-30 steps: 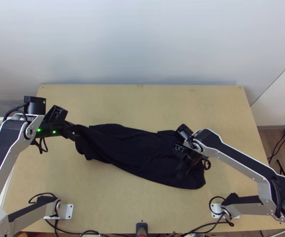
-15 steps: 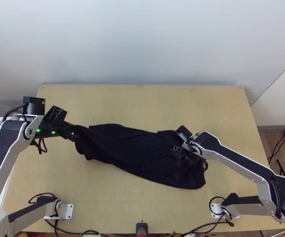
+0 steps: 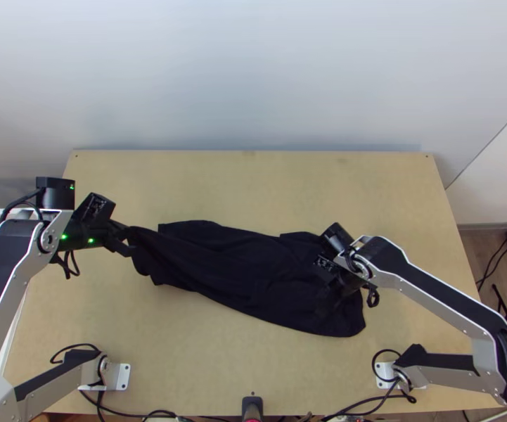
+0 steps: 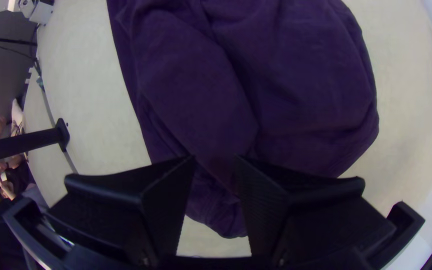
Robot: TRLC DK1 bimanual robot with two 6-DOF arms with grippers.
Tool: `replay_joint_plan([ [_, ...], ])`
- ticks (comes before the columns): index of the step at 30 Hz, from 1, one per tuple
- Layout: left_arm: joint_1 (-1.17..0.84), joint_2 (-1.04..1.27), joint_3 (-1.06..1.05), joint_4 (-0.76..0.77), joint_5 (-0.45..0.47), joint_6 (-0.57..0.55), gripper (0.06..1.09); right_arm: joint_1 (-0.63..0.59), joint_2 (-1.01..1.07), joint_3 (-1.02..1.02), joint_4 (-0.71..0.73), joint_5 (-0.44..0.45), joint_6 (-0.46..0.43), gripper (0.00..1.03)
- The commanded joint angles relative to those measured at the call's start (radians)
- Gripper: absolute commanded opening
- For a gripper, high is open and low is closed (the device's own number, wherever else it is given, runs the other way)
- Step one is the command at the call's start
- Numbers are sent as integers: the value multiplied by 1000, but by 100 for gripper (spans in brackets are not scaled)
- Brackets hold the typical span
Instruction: Fold the t-shirt
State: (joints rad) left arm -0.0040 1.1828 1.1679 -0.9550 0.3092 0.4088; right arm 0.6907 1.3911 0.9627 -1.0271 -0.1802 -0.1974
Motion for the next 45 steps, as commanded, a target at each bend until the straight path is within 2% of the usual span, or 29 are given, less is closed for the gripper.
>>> replay_joint_plan([
  [1, 29, -17, -10, -11, -1, 27, 10, 1, 43, -27, 10, 18, 7, 39],
  [6, 39, -20, -17, -13, -1, 35, 10, 1, 49, -33, 30, 41, 7, 37],
  [10, 38, -20, -20, -13, 2, 35, 10, 1, 54, -56, 93, 44, 3, 6],
  [11, 39, -22, -22, -13, 2, 35, 10, 1, 54, -65, 107, 44, 0, 3],
  [19, 50, -46, -37, -13, 2, 35, 10, 10, 17, -18, 82, 42, 16, 3],
  [26, 90, -74, -19, -13, 11, 28, 10, -36, -179, 128, -34, 42, 16, 3],
  [34, 225, -95, 110, -30, 70, -28, 10, -186, -379, 401, -44, 42, 21, 3],
  [37, 283, -98, 214, -37, 94, -77, 10, -253, -422, 499, -45, 42, 65, 3],
  [41, 415, -95, 342, -37, 165, -160, 10, -353, -526, 539, 1, 44, 144, 3],
  [45, 466, -134, 363, -53, 177, -200, 10, -388, -616, 531, -31, 42, 161, 3],
])
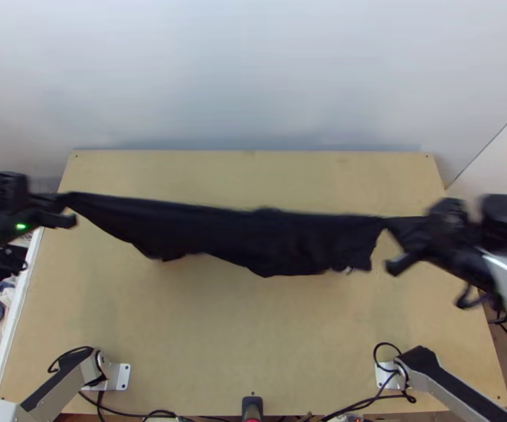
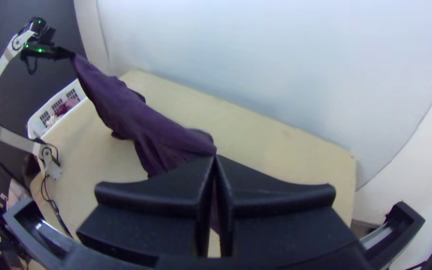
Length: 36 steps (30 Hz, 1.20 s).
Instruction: Fold the t-shirt
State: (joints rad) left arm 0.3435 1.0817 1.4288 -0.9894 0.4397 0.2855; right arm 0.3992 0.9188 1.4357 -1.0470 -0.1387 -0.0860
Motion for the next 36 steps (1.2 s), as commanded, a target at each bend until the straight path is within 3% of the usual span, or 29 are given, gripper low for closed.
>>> replay_joint_plan([
  [1, 114, -46, 99, -37, 63, -77, 10, -88, -153, 57, -51, -1, 49, 3],
  [6, -49, -114, 160, -103, 96, -82, 10, -33, -192, 135, -116, -2, 78, 3],
  [13, -57, -82, 625, -258, 110, -86, 10, -8, -182, 408, -160, -1, 74, 3],
  [16, -38, -54, 814, -250, 67, -144, 10, -10, -173, 479, -139, -1, 95, 3],
  [20, -38, -95, 815, -218, -32, -134, 10, -16, -189, 460, -104, -2, 126, 3],
  [23, -40, -129, 799, -190, -50, -135, 10, -23, -204, 447, -84, -1, 137, 3],
  [26, -55, -172, 719, -198, -48, -106, 10, -26, -224, 420, -85, -2, 135, 3],
  [29, -87, -279, 455, -173, -48, -37, 10, -22, -250, 338, -65, -2, 134, 3],
  [33, -87, -407, 81, -74, -48, 44, 10, -14, -284, 137, 22, -1, 127, 3],
  [36, -90, -445, -168, 57, -47, 87, 10, -19, -302, -92, 119, 2, 71, 3],
])
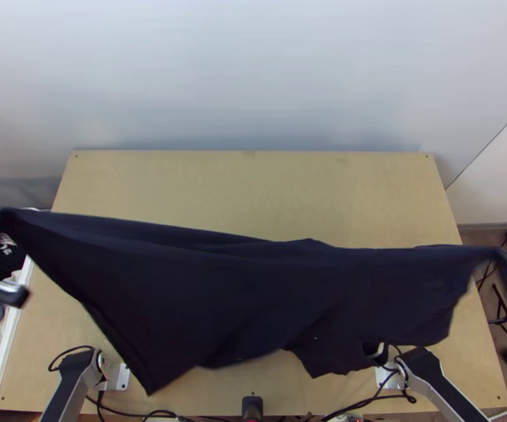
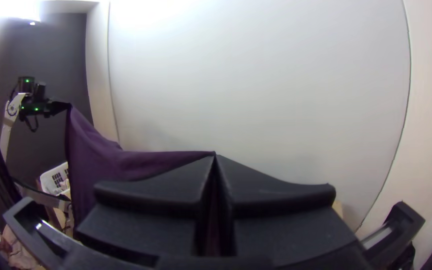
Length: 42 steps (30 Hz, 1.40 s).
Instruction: Fold the t-shirt
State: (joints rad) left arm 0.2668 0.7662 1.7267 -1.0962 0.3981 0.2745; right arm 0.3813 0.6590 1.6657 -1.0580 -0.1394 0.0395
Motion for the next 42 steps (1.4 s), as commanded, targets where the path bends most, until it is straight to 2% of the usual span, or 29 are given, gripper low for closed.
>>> replay_joint_plan([
  [1, -9, -120, -529, 203, -7, 120, 10, -18, -42, -399, 167, 4, -84, 3],
  [5, 34, 2, -725, 389, -8, 183, 10, -111, 51, -682, 357, 1, -230, 3],
  [8, 28, 90, -837, 561, -64, 236, 10, -154, 223, -784, 536, 1, -263, 3],
  [10, -14, 196, -851, 618, -130, 236, 10, -206, 398, -774, 590, 0, -286, 3],
  [16, -3, 505, -751, 788, -196, 193, 10, -266, 852, -593, 725, 1, -299, 3],
  [23, -58, 817, -496, 855, -301, 129, 10, -320, 1120, -208, 731, 81, -236, 3],
  [27, -95, 949, -372, 845, -321, 130, 10, -326, 1234, -15, 728, 132, -214, 3],
  [31, -124, 1068, -280, 786, -320, 193, 10, -272, 1390, 152, 563, 132, -250, 3],
  [33, -135, 1127, -245, 760, -321, 244, 10, -240, 1443, 167, 527, 133, -291, 3],
  [38, -127, 1251, -113, 746, -331, 264, 10, -219, 1502, 167, 517, 135, -288, 3],
  [42, -133, 1277, -58, 598, -329, 288, 10, -220, 1489, 152, 457, 135, -290, 3],
])
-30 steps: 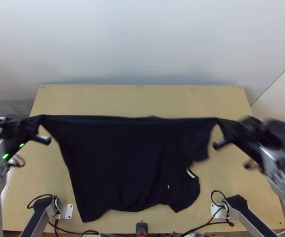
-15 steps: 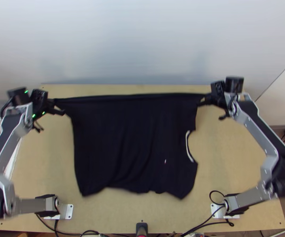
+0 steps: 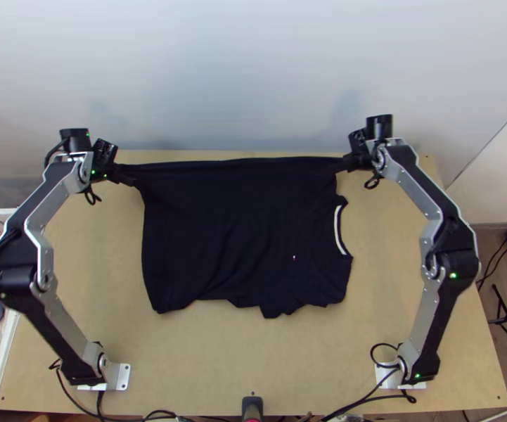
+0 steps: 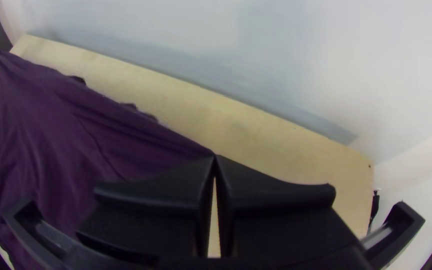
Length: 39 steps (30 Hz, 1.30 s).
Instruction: Fold the t-shirt
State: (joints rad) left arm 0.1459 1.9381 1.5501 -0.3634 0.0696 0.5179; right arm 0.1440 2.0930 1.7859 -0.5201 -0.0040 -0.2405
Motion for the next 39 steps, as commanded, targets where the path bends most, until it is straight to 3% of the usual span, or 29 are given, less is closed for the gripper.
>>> replay_joint_plan([
  [1, -14, 87, 97, -174, 2, 73, 10, 11, 39, 27, -115, -2, -8, 3],
  [4, -9, -22, -8, -218, 24, 94, 10, 9, -47, -28, -196, -4, 0, 3],
  [11, 9, -258, -254, -218, 67, 136, 10, 43, -286, -278, -196, -2, -20, 3],
  [16, 3, -294, -372, -216, 65, 212, 10, 31, -335, -419, -198, -2, -26, 3],
  [25, -37, -269, -429, -181, 52, 212, 11, 32, -346, -536, -139, -2, -31, 3],
  [26, -43, -261, -429, -177, 42, 212, 17, 32, -340, -536, -126, -2, -29, 7],
  [29, -51, -255, -452, -95, -7, 200, 41, 34, -320, -522, -110, -2, -16, 34],
  [31, -49, -255, -455, -60, -30, 183, 88, 37, -314, -517, -110, -2, -14, 49],
  [32, -46, -258, -450, -57, -31, 176, 106, 39, -315, -517, -110, -2, -14, 58],
  [35, -20, -274, -443, -58, -30, 165, 105, 34, -317, -525, -120, -1, -19, 86],
  [39, 23, -363, -436, -91, -25, 139, 105, 22, -384, -554, -139, -1, -25, 89],
])
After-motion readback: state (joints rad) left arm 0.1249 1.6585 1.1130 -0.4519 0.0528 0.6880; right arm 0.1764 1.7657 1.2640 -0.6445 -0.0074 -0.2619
